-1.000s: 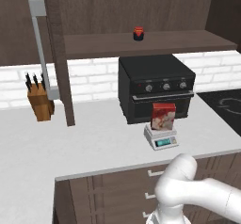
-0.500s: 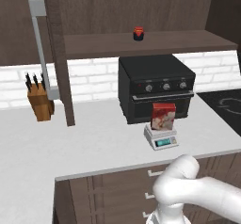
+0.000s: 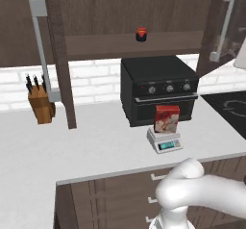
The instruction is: Pick the cereal and place it on the digital scale for weighing, and close the cabinet.
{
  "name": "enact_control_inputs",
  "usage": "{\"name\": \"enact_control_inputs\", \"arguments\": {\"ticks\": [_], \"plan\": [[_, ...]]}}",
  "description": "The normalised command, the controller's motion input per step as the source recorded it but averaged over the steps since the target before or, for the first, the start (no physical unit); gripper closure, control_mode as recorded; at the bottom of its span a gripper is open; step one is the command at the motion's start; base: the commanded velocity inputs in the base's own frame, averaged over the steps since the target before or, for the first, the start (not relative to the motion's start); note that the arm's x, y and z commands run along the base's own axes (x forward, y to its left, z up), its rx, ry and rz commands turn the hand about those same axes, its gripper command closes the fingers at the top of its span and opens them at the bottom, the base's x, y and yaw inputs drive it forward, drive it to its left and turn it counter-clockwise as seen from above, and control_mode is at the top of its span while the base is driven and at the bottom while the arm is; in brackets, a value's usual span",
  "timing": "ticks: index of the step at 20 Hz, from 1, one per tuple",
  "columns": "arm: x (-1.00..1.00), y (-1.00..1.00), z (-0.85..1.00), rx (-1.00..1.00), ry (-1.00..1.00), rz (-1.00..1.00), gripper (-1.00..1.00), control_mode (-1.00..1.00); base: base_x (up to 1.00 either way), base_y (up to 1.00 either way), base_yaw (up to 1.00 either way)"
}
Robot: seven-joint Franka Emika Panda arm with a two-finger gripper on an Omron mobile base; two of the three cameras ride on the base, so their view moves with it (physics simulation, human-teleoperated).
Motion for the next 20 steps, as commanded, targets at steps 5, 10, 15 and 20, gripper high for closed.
{"name": "enact_control_inputs", "arguments": {"ticks": [5,10,15,20], "plan": [[0.95,0.9,0.0,0.0,-0.07,0.0,-1.0,-1.0,0.0,0.0,0.0],[1.0,0.75,0.0,0.0,-0.02,-0.02,-1.0,-1.0,0.0,0.0,0.0],[0.95,0.41,0.0,-0.04,0.0,-0.04,-1.0,-1.0,0.0,0.0,0.0],[0.79,0.28,-0.01,-0.04,-0.02,-0.03,-1.0,-1.0,0.0,0.0,0.0]]}}
